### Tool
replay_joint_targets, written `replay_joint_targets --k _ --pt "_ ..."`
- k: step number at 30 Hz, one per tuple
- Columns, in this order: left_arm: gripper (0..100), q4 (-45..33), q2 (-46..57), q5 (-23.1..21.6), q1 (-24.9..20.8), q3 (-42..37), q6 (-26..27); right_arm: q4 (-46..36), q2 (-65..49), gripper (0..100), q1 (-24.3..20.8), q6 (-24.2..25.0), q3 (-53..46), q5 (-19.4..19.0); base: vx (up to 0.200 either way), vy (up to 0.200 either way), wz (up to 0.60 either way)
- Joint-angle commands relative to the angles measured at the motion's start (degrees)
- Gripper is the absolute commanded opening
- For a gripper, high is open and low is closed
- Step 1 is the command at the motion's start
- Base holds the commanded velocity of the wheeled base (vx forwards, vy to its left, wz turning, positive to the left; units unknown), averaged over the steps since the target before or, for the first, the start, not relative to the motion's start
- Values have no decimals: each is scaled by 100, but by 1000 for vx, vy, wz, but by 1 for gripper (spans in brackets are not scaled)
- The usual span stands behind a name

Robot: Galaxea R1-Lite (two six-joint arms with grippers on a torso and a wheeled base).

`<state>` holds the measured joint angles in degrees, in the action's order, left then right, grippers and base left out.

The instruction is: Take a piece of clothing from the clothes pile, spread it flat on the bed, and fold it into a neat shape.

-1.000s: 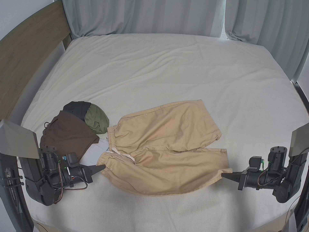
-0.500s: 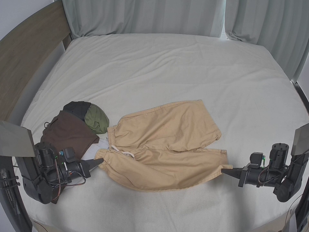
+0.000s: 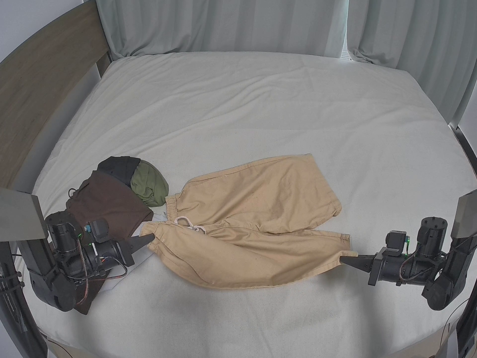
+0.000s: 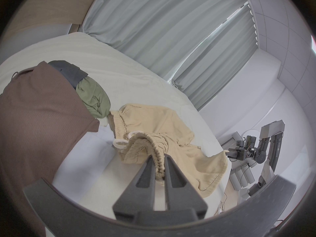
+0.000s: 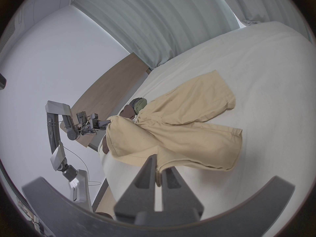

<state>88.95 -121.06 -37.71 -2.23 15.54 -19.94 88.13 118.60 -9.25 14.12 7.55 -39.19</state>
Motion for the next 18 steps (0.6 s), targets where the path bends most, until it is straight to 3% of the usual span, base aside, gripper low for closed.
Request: replay_joint_targets --k 1,5,9,18 --pt "0 8 39 35 3 133 -1 12 -92 0 -6 -5 28 43 0 0 0" --pt "0 -1 39 53 -49 318 -18 3 -294 0 -15 39 203 61 0 0 0" --pt "0 8 39 62 -120 362 -256 3 -452 0 -33 381 476 78 0 0 0" --pt "0 -1 22 70 -102 423 -396 3 -461 0 -33 689 1082 421 0 0 0"
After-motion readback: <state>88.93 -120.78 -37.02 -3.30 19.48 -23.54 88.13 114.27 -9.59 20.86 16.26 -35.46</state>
